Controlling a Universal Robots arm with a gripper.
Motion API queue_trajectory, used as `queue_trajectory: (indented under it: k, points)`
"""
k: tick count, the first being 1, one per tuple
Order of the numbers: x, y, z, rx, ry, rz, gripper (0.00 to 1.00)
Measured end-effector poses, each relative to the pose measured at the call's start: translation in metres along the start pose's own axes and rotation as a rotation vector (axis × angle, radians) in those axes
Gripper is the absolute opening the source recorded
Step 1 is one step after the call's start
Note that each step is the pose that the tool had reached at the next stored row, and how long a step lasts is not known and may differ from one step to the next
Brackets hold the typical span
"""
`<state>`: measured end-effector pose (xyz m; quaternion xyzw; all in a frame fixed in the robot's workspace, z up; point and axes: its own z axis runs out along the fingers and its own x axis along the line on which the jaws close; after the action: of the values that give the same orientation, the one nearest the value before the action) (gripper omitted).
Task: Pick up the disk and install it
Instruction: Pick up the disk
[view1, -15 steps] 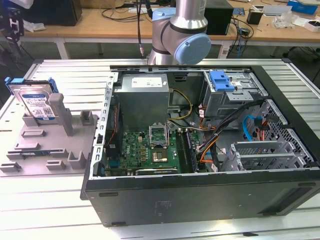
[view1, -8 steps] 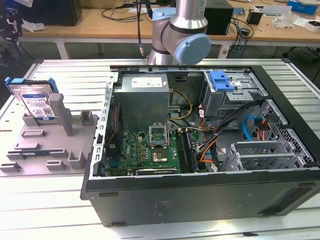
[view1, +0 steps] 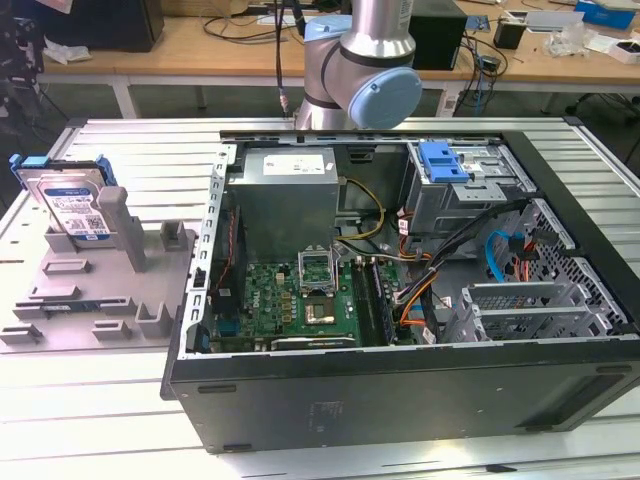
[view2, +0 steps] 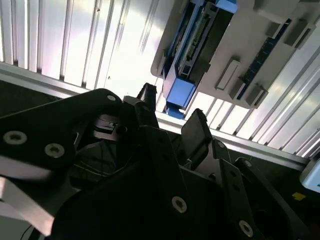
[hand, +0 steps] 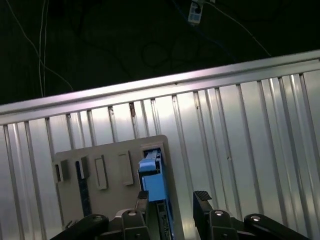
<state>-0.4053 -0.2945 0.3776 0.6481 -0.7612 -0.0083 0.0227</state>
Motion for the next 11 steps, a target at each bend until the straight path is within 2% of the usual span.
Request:
queue_trajectory:
  k: [9,11]
  points:
    - [-0.0001,-0.0008,0.0001,-0.0002,0.0015,-0.006,0.48]
    - [-0.0001,-0.0009,0.0003,0.0051,0.0022,-0.01,0.48]
